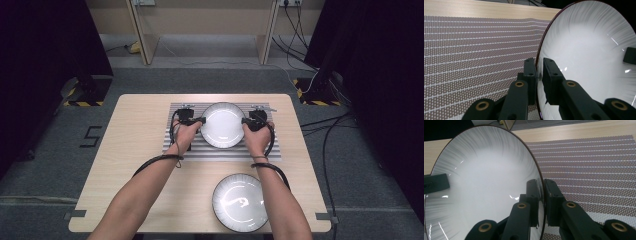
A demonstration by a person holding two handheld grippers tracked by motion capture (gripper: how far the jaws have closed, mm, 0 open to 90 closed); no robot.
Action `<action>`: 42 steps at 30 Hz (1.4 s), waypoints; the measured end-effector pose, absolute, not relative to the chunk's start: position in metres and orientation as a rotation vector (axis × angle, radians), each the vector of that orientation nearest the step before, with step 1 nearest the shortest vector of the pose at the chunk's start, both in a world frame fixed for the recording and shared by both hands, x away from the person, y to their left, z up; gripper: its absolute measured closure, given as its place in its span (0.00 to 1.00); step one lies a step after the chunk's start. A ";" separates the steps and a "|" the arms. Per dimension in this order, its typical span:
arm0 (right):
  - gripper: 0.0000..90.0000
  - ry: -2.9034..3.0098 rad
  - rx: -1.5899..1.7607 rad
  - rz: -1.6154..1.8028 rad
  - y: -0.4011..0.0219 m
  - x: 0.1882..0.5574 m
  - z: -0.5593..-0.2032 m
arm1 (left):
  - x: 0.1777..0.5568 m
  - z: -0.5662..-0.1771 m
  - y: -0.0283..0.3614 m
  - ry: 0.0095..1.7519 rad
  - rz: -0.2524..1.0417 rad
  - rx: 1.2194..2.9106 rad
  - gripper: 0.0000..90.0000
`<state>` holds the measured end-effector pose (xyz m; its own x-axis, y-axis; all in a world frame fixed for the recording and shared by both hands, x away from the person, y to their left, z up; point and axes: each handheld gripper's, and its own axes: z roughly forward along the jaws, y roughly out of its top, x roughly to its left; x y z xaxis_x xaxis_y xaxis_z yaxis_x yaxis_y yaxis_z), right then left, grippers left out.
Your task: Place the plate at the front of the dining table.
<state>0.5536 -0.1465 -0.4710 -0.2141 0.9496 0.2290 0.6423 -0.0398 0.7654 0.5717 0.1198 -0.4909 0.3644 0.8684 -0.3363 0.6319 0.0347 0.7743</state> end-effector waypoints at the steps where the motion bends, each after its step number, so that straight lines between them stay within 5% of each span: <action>1: 0.92 1.874 1.674 1.132 -0.146 0.554 -0.471 | 0.572 -0.491 0.120 1.347 0.315 1.679 0.90; 35: 0.89 1.884 1.750 1.008 -0.148 0.566 -0.497 | 0.573 -0.498 0.126 1.350 0.363 1.699 0.85; 42: 0.80 1.883 1.711 0.947 -0.150 0.565 -0.489 | 0.571 -0.493 0.128 1.346 0.375 1.685 0.81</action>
<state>0.5652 -0.1500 -0.4890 -0.1514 0.9795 0.1328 0.6907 0.0087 0.7231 0.5711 0.1284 -0.4928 0.3567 0.8871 -0.2930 0.6079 0.0177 0.7938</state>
